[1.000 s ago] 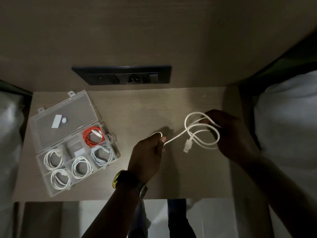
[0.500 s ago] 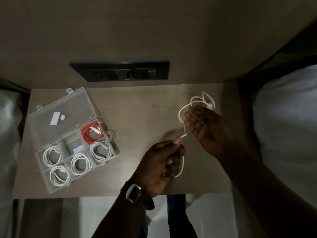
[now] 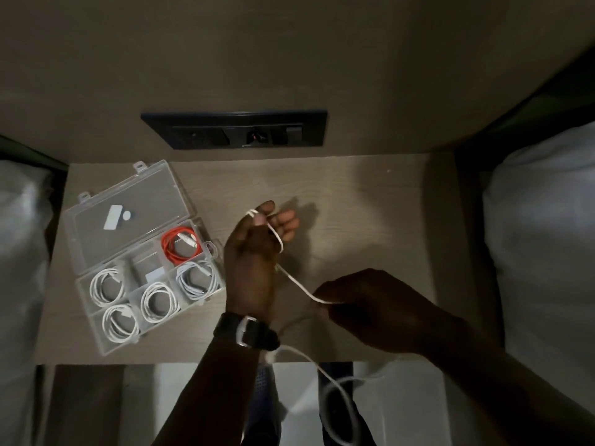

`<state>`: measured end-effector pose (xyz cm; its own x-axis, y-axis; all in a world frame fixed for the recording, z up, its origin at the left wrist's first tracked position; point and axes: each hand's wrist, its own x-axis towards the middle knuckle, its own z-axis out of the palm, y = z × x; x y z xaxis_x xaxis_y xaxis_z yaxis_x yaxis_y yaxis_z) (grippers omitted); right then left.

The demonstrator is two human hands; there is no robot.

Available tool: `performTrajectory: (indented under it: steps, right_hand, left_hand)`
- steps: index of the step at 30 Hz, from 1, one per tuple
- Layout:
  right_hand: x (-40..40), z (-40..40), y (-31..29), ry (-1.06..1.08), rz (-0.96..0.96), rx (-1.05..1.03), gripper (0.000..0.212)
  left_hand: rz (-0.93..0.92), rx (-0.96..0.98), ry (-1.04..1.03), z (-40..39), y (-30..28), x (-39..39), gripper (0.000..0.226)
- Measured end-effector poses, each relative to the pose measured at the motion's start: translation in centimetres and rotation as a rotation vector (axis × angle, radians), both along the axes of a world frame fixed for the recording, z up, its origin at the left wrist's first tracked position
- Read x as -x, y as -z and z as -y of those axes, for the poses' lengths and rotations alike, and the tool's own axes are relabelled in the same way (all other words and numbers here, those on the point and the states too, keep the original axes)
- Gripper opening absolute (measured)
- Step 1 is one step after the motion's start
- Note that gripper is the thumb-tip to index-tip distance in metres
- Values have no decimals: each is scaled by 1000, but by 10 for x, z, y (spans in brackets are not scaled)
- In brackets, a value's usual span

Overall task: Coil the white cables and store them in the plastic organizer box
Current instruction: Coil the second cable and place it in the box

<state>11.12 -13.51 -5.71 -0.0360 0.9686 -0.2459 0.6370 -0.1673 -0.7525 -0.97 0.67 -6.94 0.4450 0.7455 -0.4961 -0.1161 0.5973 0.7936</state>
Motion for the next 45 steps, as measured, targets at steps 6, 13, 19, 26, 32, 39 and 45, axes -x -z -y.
performTrajectory:
  steps: [6, 13, 19, 26, 32, 39, 45]
  right_hand:
    - [-52, -24, -18, 240, -57, -230, 9]
    - [-26, -24, 21, 406, -235, -91, 15]
    - [0, 0, 7, 10, 14, 29, 29]
    - [-15, -9, -24, 83, -34, -78, 15]
    - [-28, -37, 4, 390, -203, -62, 10]
    - [16, 15, 21, -26, -121, 136, 15]
    - [-30, -19, -30, 149, -49, -170, 11]
  left_hand:
    - [-282, -158, 588, 39, 0, 16, 48]
    - [441, 559, 168, 19, -32, -3, 31]
    - [187, 287, -157, 7, -18, -6, 25]
    - [-171, -74, 198, 37, -6, 16, 28]
    - [157, 461, 218, 53, -31, 31, 48]
    - [118, 142, -257, -20, -24, 12, 30]
    - [-278, -169, 475, 23, -11, 16, 47]
